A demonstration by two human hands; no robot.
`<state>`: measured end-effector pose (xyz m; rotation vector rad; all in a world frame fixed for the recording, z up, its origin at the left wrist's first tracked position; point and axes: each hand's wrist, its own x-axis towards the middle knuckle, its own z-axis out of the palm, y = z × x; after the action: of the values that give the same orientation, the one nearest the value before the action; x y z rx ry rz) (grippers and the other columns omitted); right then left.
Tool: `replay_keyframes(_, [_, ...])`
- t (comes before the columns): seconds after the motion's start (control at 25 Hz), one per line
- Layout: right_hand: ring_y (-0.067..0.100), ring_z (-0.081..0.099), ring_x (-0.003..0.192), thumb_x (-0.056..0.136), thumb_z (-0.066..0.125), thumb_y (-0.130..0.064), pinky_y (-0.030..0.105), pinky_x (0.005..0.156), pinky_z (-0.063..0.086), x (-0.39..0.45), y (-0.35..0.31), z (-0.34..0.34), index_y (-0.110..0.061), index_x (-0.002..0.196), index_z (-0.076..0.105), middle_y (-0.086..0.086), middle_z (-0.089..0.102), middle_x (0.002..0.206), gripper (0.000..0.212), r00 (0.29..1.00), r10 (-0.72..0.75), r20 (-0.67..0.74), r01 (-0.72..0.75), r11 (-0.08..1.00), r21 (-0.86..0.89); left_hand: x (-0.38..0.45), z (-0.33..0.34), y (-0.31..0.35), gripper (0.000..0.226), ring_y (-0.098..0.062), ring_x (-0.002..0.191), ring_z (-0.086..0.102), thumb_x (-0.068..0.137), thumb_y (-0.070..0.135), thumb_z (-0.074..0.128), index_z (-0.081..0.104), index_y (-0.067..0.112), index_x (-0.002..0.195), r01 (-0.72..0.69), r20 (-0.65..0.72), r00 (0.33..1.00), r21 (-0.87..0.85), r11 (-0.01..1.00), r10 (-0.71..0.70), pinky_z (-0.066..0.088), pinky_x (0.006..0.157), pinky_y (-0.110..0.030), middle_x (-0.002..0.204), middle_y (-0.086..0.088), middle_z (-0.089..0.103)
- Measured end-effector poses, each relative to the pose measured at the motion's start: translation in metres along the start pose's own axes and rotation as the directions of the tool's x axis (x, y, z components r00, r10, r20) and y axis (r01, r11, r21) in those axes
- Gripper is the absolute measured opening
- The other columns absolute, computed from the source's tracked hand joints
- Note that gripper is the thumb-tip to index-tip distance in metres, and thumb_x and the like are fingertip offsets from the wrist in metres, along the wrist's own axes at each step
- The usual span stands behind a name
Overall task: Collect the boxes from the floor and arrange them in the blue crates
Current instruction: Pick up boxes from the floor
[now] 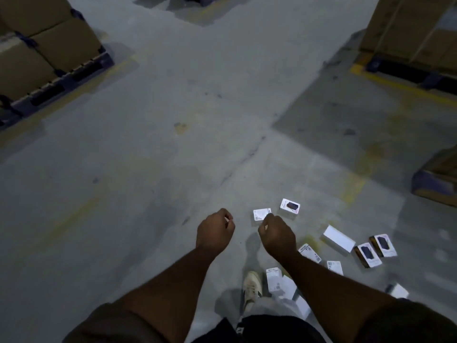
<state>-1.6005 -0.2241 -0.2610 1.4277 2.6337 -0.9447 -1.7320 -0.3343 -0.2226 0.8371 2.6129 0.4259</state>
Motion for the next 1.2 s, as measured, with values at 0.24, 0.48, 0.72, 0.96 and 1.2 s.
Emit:
replay_keyframes(0.24, [0.024,0.062,0.098,0.095,0.049,-0.033,0.033,0.081,0.048,0.053,-0.008,-0.015,-0.017,0.106,0.058,0.005,0.063,0.106,0.021,0.984,0.175,-0.034,-0.174,0.984,0.032,0.077,0.008,0.029,0.015,-0.022,0.090,0.069,0.091,0.032,0.054,0.064,0.024,0.100,-0.184,0.154,0.972,0.014,0.983,0.180,0.054,0.078,-0.034,0.095,0.001,0.074])
replay_keyframes(0.48, [0.026,0.062,0.100,0.094,0.053,-0.028,0.034,0.083,0.046,0.131,-0.008,-0.007,-0.016,0.108,0.057,0.007,0.063,0.109,0.019,0.908,0.404,-0.107,-0.391,0.911,0.129,0.188,0.039,0.043,0.025,-0.023,0.098,0.067,0.093,0.032,0.052,0.060,0.023,0.115,-0.405,0.303,0.872,0.009,0.914,0.384,0.051,0.083,-0.032,0.106,-0.001,0.072])
replay_keyframes(0.72, [0.028,0.063,0.098,0.091,0.061,-0.028,0.037,0.082,0.050,0.209,0.008,0.041,-0.015,0.117,0.055,0.008,0.061,0.108,0.030,0.801,0.584,-0.132,-0.540,0.800,0.262,0.290,0.107,0.046,0.036,-0.021,0.103,0.066,0.092,0.032,0.056,0.053,0.023,0.127,-0.470,0.416,0.802,-0.003,0.883,0.428,0.054,0.089,-0.033,0.116,0.000,0.069])
replay_keyframes(0.96, [0.025,0.062,0.095,0.093,0.057,-0.032,0.036,0.077,0.051,0.268,0.077,0.129,-0.016,0.115,0.053,0.006,0.057,0.107,0.028,0.761,0.646,-0.060,-0.602,0.737,0.308,0.352,0.225,0.037,0.043,-0.021,0.104,0.065,0.089,0.032,0.061,0.050,0.023,0.130,-0.469,0.437,0.800,0.027,0.883,0.411,0.054,0.088,-0.035,0.115,0.000,0.067])
replay_keyframes(1.2, [0.024,0.062,0.095,0.093,0.057,-0.025,0.035,0.078,0.050,0.323,0.178,0.269,-0.015,0.117,0.051,0.006,0.056,0.112,0.027,0.741,0.671,0.033,-0.636,0.685,0.355,0.372,0.399,-0.027,0.061,-0.021,0.121,0.053,0.087,0.039,0.067,0.045,0.017,0.139,-0.459,0.530,0.768,0.063,0.886,0.360,0.051,0.092,-0.036,0.133,-0.003,0.054])
